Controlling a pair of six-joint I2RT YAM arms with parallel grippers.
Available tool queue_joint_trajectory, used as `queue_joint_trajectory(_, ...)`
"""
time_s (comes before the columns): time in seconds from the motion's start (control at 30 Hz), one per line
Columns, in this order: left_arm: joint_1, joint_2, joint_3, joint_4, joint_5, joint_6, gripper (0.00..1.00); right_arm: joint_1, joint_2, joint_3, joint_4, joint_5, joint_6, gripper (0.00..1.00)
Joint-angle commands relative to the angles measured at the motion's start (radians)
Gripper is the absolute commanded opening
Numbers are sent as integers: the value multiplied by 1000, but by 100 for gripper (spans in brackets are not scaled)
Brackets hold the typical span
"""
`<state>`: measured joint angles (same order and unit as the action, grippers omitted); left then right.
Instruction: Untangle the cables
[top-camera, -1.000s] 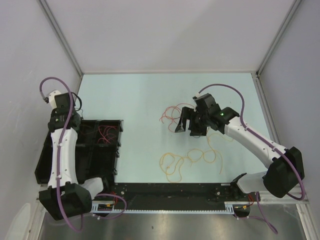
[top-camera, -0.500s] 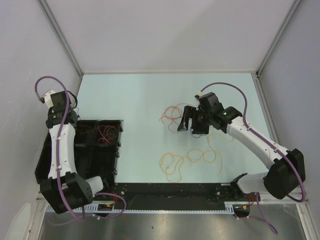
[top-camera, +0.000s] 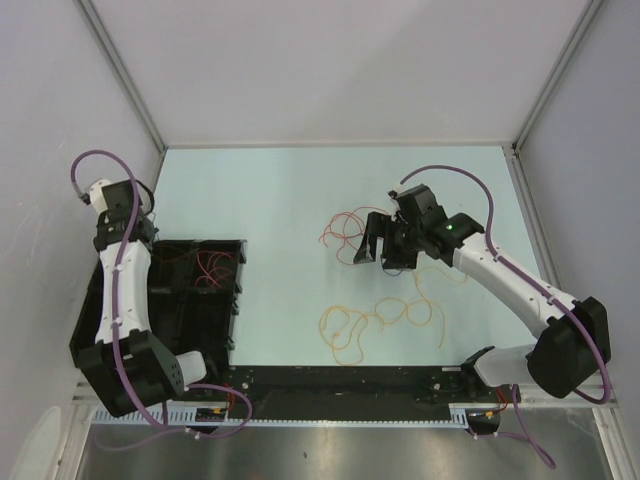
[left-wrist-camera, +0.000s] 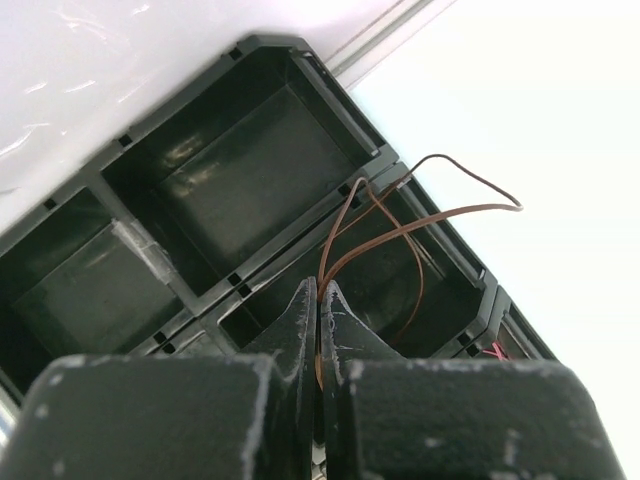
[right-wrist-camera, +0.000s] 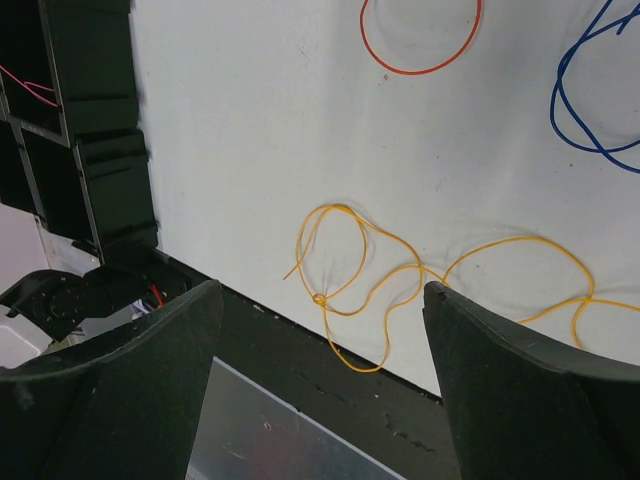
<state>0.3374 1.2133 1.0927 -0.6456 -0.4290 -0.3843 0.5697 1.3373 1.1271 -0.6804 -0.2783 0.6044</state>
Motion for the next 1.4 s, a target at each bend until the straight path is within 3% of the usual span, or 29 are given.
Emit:
queue_joint_trajectory(0.0,11,-27,-68,55,42,-19,0,1,11,7,10,-10,-11,86)
queue_joint_trajectory(0.3,-6,-26,-197,46,41,-54,0,2,43,7,15,-25,-2,86)
queue_joint_trajectory(0.83,-5,281,-77,100,25,-65,0,4,49,7,13,-19,0,86)
queue_joint_trajectory(0.93,-6,264,-71,107,75,-57,14,1,57,7,21,-21,6,86)
queue_joint_trajectory(1.03,-6,224,-74,97,107,-56,40,1,74,7,36,-24,20,86)
queue_joint_trajectory(1.37,-38,124,-7,-32,107,-42,63,-14,135,7,185,-68,98,86)
